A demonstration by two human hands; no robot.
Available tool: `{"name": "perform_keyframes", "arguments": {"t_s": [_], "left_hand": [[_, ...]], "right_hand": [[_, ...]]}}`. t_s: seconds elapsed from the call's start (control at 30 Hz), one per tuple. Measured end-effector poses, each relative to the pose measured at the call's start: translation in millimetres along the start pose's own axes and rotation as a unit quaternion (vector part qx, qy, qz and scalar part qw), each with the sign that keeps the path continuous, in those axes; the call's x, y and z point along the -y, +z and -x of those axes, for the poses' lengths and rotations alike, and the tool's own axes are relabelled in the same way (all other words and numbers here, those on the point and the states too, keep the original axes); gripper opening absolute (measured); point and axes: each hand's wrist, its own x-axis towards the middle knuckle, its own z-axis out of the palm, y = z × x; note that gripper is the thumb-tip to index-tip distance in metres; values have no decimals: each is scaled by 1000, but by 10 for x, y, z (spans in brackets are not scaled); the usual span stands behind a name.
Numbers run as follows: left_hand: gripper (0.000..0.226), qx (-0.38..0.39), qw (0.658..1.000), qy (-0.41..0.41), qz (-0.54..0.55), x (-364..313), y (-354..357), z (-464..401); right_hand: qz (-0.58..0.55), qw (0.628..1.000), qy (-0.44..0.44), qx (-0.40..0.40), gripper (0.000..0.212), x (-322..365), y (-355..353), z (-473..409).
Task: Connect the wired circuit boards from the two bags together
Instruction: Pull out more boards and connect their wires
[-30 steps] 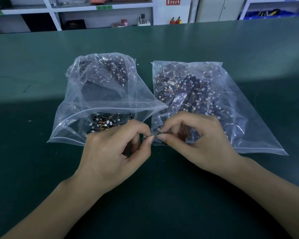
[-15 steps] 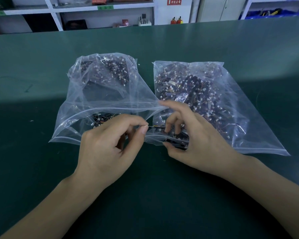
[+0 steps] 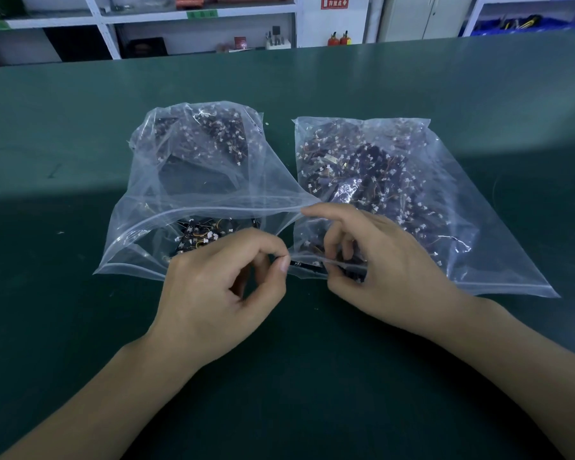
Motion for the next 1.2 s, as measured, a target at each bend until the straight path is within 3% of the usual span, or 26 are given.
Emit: {"name": "perform_keyframes", "arguments": {"t_s": [0.37, 0.7, 1.1, 1.2], "left_hand": [[9, 17, 998, 15, -62, 18, 22, -5], [17, 49, 987, 55, -144, -84, 3, -47], [11, 89, 969, 82, -216, -21, 146, -55], [26, 107, 959, 93, -245, -31, 159, -60]], "right_hand": [[-5, 999, -33, -39, 56, -35, 6, -5], [-13, 998, -60, -13, 39, -98, 32, 13], [-22, 998, -59, -3, 44, -81, 49, 31], [-19, 999, -47, 13, 45, -71, 66, 38]]}}
